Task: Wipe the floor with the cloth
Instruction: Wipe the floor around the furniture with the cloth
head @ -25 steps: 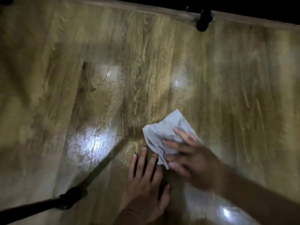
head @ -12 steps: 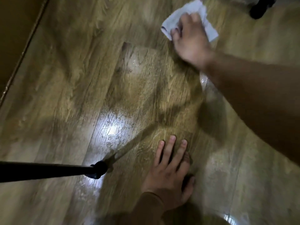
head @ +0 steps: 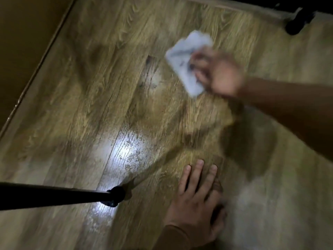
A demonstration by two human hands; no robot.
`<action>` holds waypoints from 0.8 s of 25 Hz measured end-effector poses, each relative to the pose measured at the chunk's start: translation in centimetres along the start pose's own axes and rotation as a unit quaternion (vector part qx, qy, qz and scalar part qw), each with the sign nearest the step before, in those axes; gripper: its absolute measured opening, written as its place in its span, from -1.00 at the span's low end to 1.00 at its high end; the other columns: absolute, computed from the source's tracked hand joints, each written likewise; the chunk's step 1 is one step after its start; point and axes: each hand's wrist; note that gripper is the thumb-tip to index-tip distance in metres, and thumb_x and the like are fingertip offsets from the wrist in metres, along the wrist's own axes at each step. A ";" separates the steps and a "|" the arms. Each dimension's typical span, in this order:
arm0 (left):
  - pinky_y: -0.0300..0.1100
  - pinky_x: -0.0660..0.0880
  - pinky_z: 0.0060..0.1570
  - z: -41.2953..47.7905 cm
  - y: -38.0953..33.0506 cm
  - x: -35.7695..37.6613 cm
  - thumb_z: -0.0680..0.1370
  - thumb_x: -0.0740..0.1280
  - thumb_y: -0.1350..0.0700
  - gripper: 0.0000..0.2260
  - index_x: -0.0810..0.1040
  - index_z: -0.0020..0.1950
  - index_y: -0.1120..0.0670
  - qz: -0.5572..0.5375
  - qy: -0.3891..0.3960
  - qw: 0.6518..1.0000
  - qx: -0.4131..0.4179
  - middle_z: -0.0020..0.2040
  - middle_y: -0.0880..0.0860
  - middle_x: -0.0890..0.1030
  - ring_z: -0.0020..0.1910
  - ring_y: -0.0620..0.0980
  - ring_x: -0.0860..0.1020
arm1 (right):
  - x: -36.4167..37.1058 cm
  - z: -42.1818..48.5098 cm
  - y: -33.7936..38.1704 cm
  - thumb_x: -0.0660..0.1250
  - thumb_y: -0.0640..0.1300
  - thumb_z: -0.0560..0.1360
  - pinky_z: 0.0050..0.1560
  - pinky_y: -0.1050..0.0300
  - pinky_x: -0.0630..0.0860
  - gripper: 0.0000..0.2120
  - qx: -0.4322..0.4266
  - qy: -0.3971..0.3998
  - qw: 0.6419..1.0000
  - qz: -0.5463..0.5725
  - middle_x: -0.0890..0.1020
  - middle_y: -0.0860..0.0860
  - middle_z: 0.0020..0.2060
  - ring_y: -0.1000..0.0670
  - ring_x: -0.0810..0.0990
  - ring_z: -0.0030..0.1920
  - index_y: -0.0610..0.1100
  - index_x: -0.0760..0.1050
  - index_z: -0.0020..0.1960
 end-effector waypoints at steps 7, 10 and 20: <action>0.21 0.18 0.47 0.8 -0.5 0.0 0.48 0.29 -0.19 -0.46 0.46 0.36 0.08 -0.049 0.001 0.999 -0.013 0.57 0.09 0.29 0.58 0.25 0.14 | -0.6 2.3 0.1 0.04 0.02 0.51 0.41 -0.07 0.21 -0.49 0.229 -0.030 0.971 -0.055 0.37 -0.22 0.42 -0.28 0.32 0.40 -0.07 0.39 0.41; 0.19 0.17 0.48 0.8 -0.5 -0.1 0.45 0.31 -0.20 -0.44 0.50 0.34 0.09 -0.036 -0.016 0.999 -0.009 0.53 0.10 0.37 0.54 0.26 0.24 | 2.3 -5.6 8.8 0.12 0.02 0.53 0.50 -0.17 0.12 -0.56 0.031 0.095 0.995 0.002 0.26 -0.07 0.51 -0.20 0.13 0.53 0.18 0.34 0.40; 0.20 0.16 0.44 1.0 -0.4 0.1 0.44 0.33 -0.19 -0.44 0.59 0.31 0.13 -0.013 -0.029 1.000 0.002 0.53 0.11 0.36 0.53 0.27 0.25 | -6.1 -21.5 -8.7 0.02 0.27 0.46 0.52 -0.09 0.15 -0.36 0.477 -0.029 0.878 -0.020 0.22 -0.09 0.54 -0.11 0.19 0.53 0.07 0.31 0.48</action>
Point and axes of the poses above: each hand's wrist, its own z-axis towards the middle knuckle, its own x-axis out of the palm, y = z × x
